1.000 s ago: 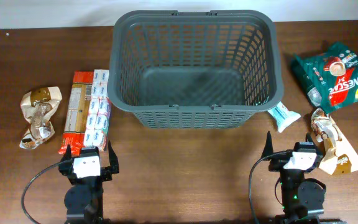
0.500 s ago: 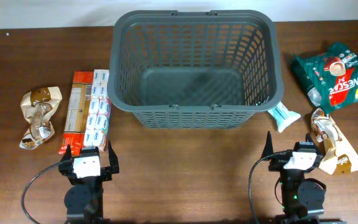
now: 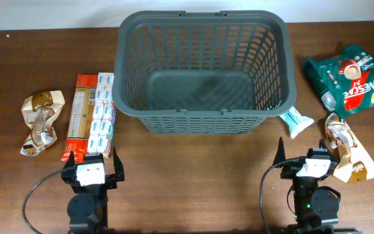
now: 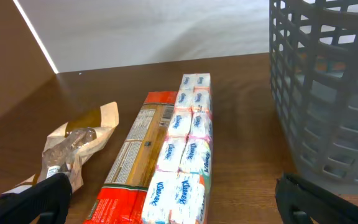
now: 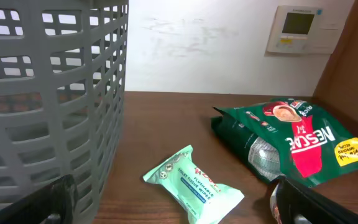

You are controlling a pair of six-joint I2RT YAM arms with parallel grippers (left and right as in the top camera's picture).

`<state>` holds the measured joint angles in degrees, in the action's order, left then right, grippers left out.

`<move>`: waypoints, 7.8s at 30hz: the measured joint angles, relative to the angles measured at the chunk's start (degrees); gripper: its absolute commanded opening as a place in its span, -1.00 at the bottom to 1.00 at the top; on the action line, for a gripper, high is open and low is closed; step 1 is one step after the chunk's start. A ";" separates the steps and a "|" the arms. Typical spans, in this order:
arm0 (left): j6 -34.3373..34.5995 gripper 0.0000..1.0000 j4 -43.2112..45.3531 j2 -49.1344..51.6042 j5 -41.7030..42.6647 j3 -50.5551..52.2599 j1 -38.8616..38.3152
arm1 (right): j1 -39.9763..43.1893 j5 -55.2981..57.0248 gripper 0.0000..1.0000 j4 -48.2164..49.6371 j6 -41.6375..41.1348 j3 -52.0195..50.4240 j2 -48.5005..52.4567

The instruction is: Pack container

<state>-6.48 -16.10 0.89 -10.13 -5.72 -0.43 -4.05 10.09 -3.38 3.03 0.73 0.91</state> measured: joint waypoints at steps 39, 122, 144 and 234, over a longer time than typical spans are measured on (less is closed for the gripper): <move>0.00 0.98 0.02 -0.26 0.02 0.37 0.00 | 12.24 -4.15 0.98 -49.90 -1.57 90.68 66.69; 0.00 0.99 0.00 -0.26 0.02 0.37 0.00 | 18.43 2.21 -0.93 -66.38 0.37 147.12 122.36; 0.00 0.99 0.00 -0.26 0.00 0.37 0.00 | -23.23 -7.19 -0.93 -81.46 -0.24 147.05 112.08; 0.00 0.99 0.00 -0.26 0.00 0.37 0.00 | 39.95 -6.73 0.64 -29.62 27.56 58.18 95.43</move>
<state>-6.48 -16.10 0.62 -10.13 -5.34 -0.43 35.90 3.36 -32.99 30.59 58.92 96.33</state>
